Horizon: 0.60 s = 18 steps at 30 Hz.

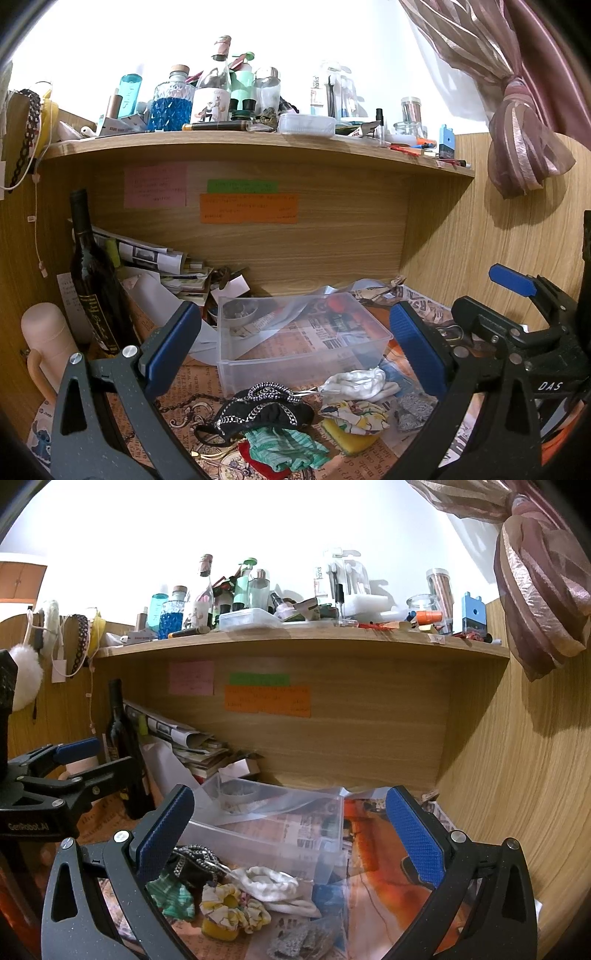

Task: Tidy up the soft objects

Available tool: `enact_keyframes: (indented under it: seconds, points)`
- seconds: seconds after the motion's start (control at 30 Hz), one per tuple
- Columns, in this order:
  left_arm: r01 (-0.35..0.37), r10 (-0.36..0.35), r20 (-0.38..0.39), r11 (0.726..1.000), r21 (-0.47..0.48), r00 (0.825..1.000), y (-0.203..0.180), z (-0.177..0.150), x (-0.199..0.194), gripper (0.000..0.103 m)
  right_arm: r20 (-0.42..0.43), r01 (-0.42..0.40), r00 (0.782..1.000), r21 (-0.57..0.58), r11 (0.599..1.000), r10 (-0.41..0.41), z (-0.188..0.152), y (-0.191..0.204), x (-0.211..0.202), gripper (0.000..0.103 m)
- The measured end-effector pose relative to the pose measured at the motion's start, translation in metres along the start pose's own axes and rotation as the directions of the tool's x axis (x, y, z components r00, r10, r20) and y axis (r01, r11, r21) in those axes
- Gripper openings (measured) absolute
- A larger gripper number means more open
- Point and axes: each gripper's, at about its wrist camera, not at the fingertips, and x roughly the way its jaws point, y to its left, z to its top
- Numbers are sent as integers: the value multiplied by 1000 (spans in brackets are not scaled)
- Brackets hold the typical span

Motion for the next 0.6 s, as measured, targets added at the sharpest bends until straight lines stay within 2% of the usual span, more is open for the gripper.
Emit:
enact_keyframes:
  seconds: [0.6]
  points:
    - [-2,2,5,1000,5,1000,-2,0,-1,103,5,-5,1000,4,1000,5,1,-2,-2,103]
